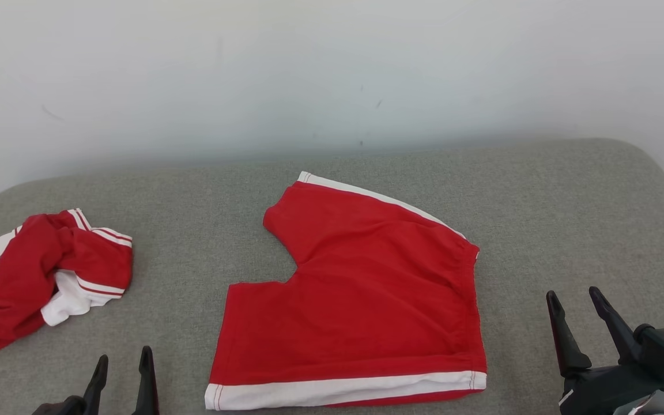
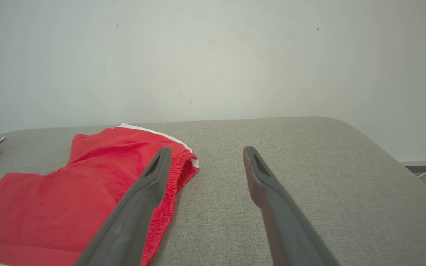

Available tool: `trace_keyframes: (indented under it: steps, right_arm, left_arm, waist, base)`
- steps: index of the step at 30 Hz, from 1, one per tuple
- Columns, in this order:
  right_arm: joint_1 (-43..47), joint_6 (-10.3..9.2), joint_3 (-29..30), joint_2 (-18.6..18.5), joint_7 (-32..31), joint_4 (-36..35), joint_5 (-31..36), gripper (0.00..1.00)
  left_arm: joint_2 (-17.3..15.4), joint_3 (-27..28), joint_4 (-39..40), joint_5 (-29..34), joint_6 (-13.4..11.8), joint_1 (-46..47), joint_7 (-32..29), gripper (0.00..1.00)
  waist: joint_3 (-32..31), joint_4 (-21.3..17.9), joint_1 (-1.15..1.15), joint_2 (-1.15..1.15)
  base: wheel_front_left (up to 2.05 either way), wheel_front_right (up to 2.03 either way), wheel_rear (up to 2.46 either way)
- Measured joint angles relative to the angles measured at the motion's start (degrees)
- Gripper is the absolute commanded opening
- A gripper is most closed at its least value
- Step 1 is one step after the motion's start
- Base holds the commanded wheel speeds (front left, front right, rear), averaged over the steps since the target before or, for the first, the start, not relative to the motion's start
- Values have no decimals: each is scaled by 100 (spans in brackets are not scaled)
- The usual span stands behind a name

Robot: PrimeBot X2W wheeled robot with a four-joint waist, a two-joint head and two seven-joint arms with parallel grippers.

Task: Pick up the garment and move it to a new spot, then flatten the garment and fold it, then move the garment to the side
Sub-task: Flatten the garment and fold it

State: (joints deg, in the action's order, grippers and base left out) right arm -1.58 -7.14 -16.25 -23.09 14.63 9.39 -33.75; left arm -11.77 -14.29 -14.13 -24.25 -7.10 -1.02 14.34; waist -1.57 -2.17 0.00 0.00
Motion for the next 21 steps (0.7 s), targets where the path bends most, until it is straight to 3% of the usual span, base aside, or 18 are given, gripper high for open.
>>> trace_keyframes:
  steps: [21]
  right_arm:
    - [140, 0, 185, 245, -9, 64, 343, 100]
  left_arm:
    - [110, 126, 67, 253, 0, -114, -272, 100]
  waist:
    - [-14, 17, 0, 0]
  base:
    - [0, 0, 0]
